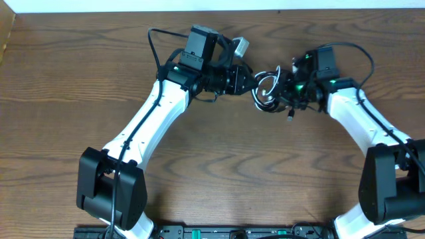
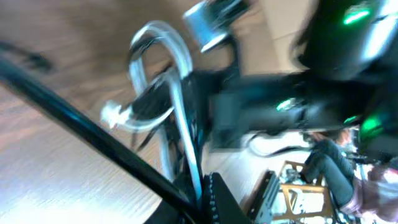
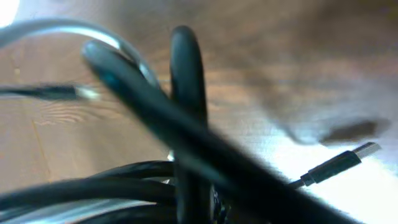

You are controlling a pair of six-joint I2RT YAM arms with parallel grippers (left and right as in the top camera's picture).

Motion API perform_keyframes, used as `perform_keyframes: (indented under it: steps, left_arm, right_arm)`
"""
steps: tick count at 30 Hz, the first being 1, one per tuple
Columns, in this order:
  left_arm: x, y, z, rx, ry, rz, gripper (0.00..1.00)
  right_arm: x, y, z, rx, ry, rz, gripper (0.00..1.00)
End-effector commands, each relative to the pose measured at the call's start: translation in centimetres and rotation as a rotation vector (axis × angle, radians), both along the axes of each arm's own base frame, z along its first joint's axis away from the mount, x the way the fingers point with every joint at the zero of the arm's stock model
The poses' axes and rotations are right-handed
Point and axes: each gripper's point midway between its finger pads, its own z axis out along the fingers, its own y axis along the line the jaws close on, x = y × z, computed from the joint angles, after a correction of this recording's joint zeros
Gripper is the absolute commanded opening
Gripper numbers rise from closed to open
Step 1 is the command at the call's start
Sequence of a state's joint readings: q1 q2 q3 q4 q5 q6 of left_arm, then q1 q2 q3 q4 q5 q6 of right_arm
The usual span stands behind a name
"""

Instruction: Untangle cables

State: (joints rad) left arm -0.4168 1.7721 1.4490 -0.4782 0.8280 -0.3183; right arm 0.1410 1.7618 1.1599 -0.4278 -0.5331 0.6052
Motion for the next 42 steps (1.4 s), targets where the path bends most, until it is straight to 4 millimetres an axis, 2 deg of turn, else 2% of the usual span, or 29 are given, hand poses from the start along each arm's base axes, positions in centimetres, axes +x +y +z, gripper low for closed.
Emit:
perform_keyframes:
  steps: [1,4,6,8,9,10,11,12,13,15,21,25,27,28,36,42]
  left_arm:
    - [0.8,2.0,-0.4,0.122,-0.025,0.091,0.07]
    - [0.6,3.7,-2.2,0.232,0.014,0.144,0.08]
    - [0.4,4.2,-2.8,0.268,0.015,0.145,0.08]
    - [0.3,4.2,-3.0,0.277,0.005,0.127,0.09]
    - [0.4,4.3,-3.0,0.278,0.001,0.124,0.17]
    - [0.4,4.2,-3.0,0.278,-0.005,0.121,0.30]
    - [0.5,4.2,-2.9,0.278,-0.020,0.112,0.39]
    - [0.7,4.2,-2.8,0.280,-0.037,0.103,0.46]
    - [0.9,4.4,-2.8,0.282,-0.053,0.099,0.48]
    - [1.6,5.3,-3.0,0.313,-0.071,0.125,0.49]
    - [3.2,8.8,-3.7,0.384,-0.061,0.222,0.49]
    - [3.0,10.1,-4.3,0.425,-0.031,0.247,0.49]
    - [2.5,9.7,-4.3,0.402,-0.013,0.230,0.49]
    - [1.8,8.3,-3.7,0.335,0.006,0.182,0.49]
    - [-0.2,4.1,-0.6,0.073,0.037,0.019,0.53]
    - [-1.1,2.8,-0.3,0.053,0.066,0.002,0.53]
  right_arm:
    - [0.2,-0.6,3.8,0.078,-0.128,0.072,0.01]
    - [-0.2,-0.8,7.6,0.163,-0.204,0.096,0.01]
    - [-0.6,-0.8,9.2,0.192,-0.236,0.110,0.01]
    - [-1.1,-0.9,10.0,0.190,-0.244,0.111,0.01]
    - [-1.2,-0.9,9.9,0.184,-0.237,0.107,0.01]
    - [-1.4,-1.1,9.6,0.173,-0.222,0.098,0.01]
    - [-1.5,-1.4,9.1,0.154,-0.199,0.083,0.01]
    - [-1.7,-1.8,8.4,0.130,-0.167,0.056,0.01]
    - [-1.8,-2.2,7.8,0.107,-0.140,0.034,0.01]
    - [-2.4,-2.7,7.0,0.078,-0.100,0.017,0.01]
    - [-2.5,-2.6,6.9,0.077,-0.096,0.021,0.01]
    - [-2.4,-2.6,7.0,0.076,-0.100,0.022,0.01]
    - [-2.4,-2.6,7.0,0.076,-0.103,0.022,0.01]
    - [-2.3,-2.7,7.0,0.073,-0.107,0.024,0.01]
    - [-2.3,-2.7,7.0,0.070,-0.108,0.025,0.01]
    - [-2.3,-2.7,7.0,0.070,-0.108,0.025,0.01]
